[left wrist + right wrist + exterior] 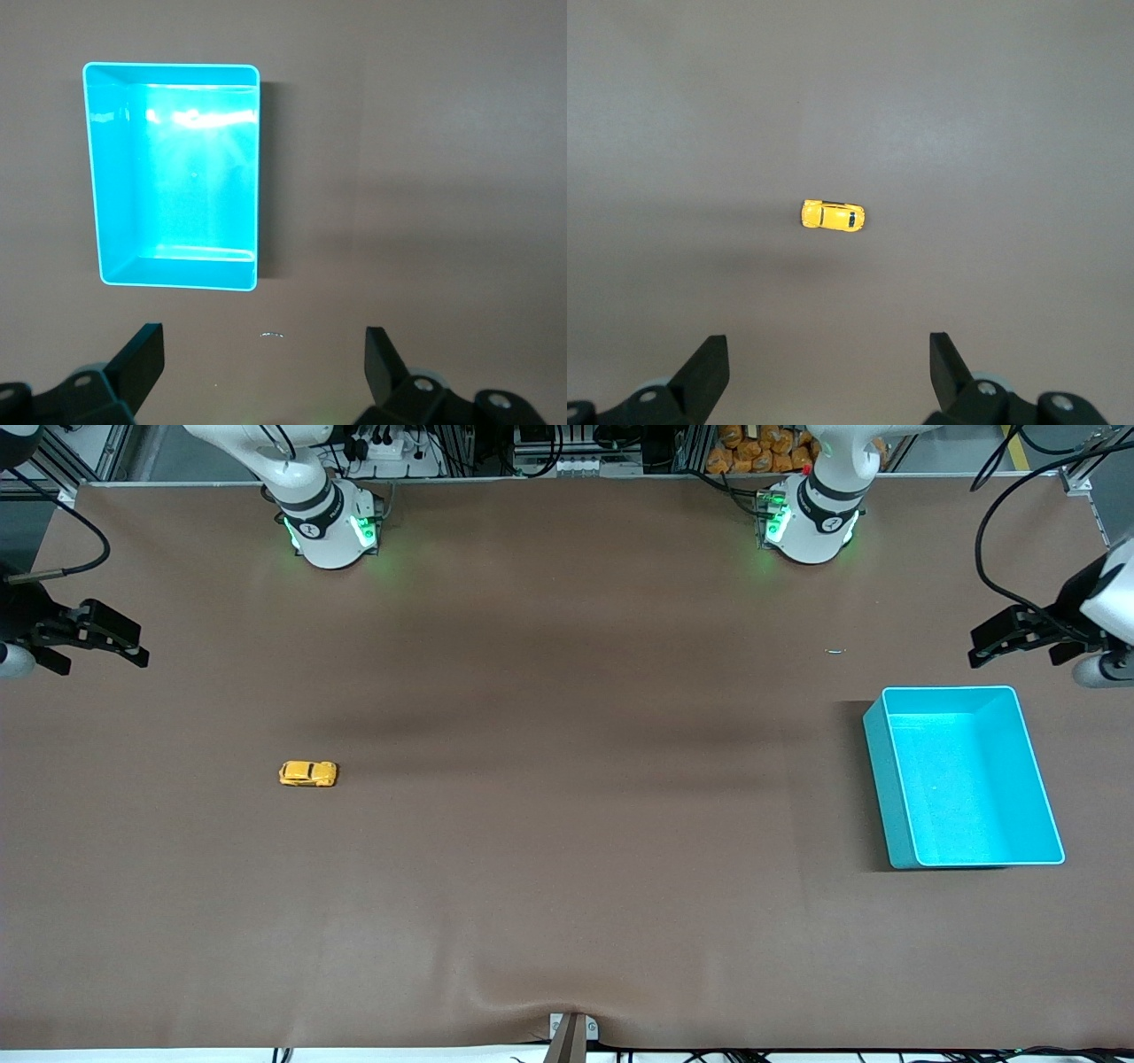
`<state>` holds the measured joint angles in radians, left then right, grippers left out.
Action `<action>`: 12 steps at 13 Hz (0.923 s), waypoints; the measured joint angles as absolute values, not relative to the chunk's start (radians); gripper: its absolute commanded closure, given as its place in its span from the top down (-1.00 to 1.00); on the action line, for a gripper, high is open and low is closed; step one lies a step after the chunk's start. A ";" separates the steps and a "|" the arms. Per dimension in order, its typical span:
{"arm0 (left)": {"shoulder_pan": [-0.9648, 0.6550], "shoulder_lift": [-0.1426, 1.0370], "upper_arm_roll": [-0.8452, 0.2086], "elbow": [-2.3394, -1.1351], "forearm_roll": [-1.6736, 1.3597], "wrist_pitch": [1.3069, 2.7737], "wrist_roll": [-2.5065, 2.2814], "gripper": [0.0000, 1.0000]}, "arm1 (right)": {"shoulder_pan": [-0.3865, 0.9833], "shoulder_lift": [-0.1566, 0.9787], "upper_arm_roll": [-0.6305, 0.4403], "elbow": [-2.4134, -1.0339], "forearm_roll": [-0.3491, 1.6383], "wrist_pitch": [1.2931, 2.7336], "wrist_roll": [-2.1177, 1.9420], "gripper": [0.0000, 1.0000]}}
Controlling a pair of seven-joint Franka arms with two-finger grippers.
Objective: Wind and store yellow beetle car
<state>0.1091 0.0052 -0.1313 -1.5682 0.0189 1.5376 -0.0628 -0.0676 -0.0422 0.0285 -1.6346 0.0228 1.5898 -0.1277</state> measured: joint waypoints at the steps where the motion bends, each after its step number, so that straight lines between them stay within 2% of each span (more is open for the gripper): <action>1: 0.117 0.005 -0.131 -1.567 0.019 1.538 -0.062 1.00 | -0.068 -0.042 0.029 -1.635 0.023 1.590 -0.128 1.00; 12: 0.133 0.005 -0.132 -1.566 0.019 1.538 -0.061 1.00 | -0.068 -0.041 0.028 -1.635 0.023 1.608 -0.127 1.00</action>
<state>0.1329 0.0050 -0.1318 -1.5664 0.0189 1.5376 -0.0613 -0.0676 -0.0409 0.0284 -1.6347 0.0228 1.6084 -0.1274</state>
